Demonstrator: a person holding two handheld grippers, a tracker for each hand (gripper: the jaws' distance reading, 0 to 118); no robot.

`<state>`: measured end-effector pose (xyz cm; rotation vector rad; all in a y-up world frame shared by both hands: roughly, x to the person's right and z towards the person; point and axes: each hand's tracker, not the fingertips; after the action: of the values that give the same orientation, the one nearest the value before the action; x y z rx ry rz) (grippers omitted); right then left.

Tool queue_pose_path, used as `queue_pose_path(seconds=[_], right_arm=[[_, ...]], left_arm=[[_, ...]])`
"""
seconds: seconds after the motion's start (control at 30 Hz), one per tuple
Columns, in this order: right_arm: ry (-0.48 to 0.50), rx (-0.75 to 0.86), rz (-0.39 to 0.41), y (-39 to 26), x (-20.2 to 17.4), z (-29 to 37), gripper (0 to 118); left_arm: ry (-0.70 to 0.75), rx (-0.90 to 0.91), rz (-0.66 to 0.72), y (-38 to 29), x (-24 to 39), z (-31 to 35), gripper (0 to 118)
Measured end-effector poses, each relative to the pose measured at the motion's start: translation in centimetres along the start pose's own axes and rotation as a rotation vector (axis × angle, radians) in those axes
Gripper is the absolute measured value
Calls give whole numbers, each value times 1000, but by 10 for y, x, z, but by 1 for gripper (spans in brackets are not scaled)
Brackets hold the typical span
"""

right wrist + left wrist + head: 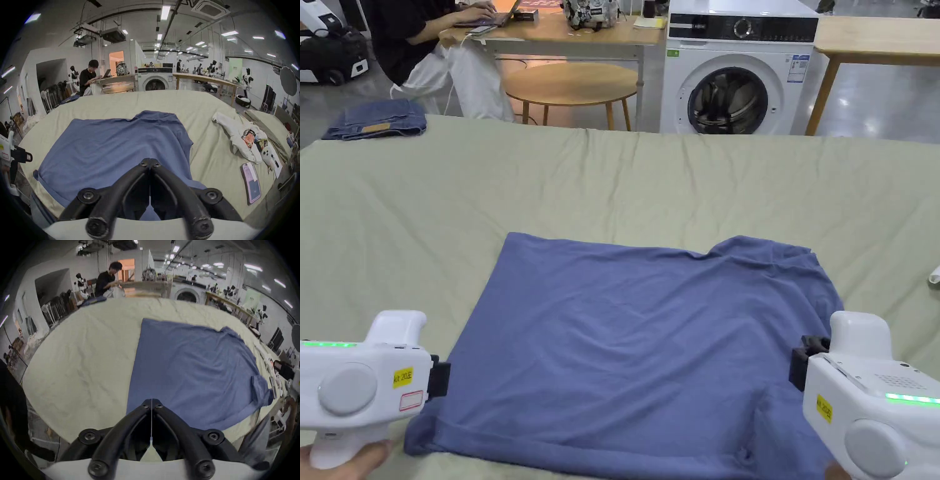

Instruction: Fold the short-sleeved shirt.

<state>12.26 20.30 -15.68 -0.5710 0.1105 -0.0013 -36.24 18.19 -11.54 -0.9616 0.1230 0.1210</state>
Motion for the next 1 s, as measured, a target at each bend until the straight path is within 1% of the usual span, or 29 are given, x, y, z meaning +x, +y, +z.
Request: queue_pose_path(seconds=[0.03, 0.1, 0.13, 0.23, 0.37, 0.4, 0.47, 0.5, 0.53, 0.57, 0.6, 0.63, 0.67, 0.8, 0.87, 0.97, 1.0], right_arm=[[-1, -6, 3, -1, 0, -1, 0], [-3, -18, 14, -2, -1, -2, 0], [-6, -26, 18, -2, -1, -4, 0], [-5, -48, 26, -5, 0, -6, 0], [-16, -81, 46, -11, 4, -13, 0], [-18, -89, 48, -11, 6, -12, 0], [-22, -108, 49, -10, 10, -9, 0], [-24, -120, 49, -10, 12, -8, 0], [-21, -127, 46, -11, 15, -8, 0], [-20, -139, 39, -12, 17, -7, 0], [-18, -159, 34, -11, 20, -7, 0], [-17, -173, 30, -10, 23, -6, 0], [-14, -184, 26, -10, 28, -5, 0], [-24, -252, 17, -7, 47, 4, 1], [-31, -317, -11, -7, 59, 6, 10], [-35, -389, -43, -14, 76, 8, 34], [-49, -411, -33, -18, 79, 9, 43]], left_arm=[[5, -21, 21, -5, 4, 6, 11], [9, -66, 36, -9, -2, 2, 39], [14, -83, 37, -11, -5, -1, 46], [24, -146, 55, -21, -2, -10, 51], [43, -251, 82, -33, 0, -37, 51], [30, -225, 78, -36, 1, -41, 51], [52, -180, 59, -41, 8, -30, 50], [52, -165, -7, -41, 15, -27, 46], [32, -158, -38, -42, 19, -25, 28], [15, -168, -25, -42, 19, -24, 10], [-33, -179, -5, -41, 20, -25, 0], [-1, -178, -19, -41, 21, -25, 0], [-4, -181, -36, -40, 22, -24, 0], [-9, -175, -30, -38, 19, -22, 0], [-4, -172, -35, -38, 18, -21, 0], [8, -171, -46, -38, 20, -22, 0], [11, -172, -50, -38, 21, -22, 0]])
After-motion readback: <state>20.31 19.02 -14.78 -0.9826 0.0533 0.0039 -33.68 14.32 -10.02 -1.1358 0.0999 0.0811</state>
